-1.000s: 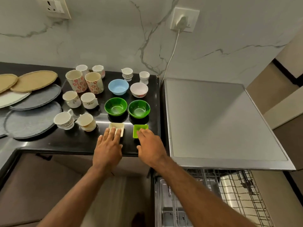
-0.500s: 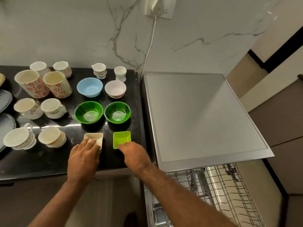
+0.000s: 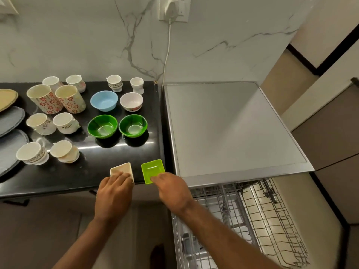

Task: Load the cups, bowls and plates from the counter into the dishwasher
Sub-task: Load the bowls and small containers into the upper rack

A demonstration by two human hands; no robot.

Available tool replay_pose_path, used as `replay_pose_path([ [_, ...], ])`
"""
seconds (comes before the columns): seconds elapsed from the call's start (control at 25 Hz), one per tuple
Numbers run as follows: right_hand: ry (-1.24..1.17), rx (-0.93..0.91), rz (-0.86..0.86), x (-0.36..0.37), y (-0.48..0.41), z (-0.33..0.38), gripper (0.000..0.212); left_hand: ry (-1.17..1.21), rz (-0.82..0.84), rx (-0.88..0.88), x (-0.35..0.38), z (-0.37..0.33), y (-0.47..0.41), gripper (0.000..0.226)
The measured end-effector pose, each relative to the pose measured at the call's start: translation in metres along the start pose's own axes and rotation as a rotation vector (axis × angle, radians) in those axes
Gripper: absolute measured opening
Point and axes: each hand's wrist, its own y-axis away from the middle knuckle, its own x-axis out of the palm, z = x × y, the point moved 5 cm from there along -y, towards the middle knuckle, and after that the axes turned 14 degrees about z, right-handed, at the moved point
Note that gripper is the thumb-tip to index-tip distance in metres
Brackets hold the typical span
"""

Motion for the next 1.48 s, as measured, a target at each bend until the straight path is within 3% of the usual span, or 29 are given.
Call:
replay_pose_path([
  [0.44,-0.078,0.096,-0.100,0.022,0.190,-0.095,0.044,-0.028,0.125,0.078,0.051,-0.181,0.053,0.005],
  [0.68,-0.183,0.221,-0.173,0.065,0.284,-0.171,0.033,0.042,0.133,0.140,0.118,-0.271,0.058,0.003],
  [0.92,-0.174,0.368,-0.223,0.111,0.347,-0.244,0.018,0.085,0.179,0.199,0.196,-0.320,0.049,0.006],
  [1.12,-0.219,0.560,-0.236,0.161,0.383,-0.283,0.025,0.095,0.220,0.217,0.249,-0.332,0.044,0.014],
  [1.24,-0.365,0.696,-0.274,0.183,0.404,-0.302,0.033,0.094,0.218,0.219,0.275,-0.334,0.047,0.014],
  [1.48,-0.984,1.171,-0.232,0.211,0.424,-0.362,0.061,0.129,0.223,0.284,0.315,-0.354,0.058,0.012],
])
